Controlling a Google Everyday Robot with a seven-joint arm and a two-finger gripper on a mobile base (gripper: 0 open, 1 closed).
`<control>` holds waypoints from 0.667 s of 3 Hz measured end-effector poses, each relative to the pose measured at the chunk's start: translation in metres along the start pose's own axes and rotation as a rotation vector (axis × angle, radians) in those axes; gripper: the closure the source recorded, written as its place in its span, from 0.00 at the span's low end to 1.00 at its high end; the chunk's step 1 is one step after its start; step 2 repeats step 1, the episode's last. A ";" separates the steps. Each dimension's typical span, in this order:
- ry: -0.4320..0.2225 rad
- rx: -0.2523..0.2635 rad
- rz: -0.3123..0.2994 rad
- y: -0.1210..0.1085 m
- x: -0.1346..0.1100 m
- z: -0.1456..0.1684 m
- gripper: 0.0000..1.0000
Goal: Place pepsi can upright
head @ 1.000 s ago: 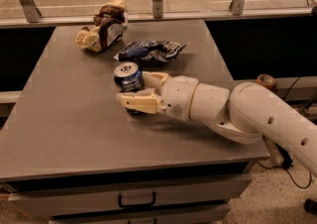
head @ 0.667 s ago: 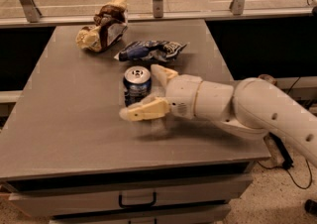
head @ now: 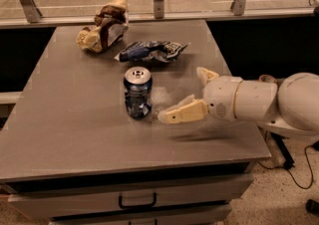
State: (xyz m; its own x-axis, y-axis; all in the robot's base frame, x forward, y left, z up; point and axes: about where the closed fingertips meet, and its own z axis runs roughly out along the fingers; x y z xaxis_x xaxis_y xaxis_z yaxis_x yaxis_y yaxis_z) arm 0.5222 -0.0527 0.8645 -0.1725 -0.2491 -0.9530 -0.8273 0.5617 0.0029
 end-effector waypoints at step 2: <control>0.019 0.025 0.019 -0.010 0.009 -0.009 0.00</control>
Offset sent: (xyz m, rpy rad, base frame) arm 0.0000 0.0000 0.0000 0.0000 0.0000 0.0000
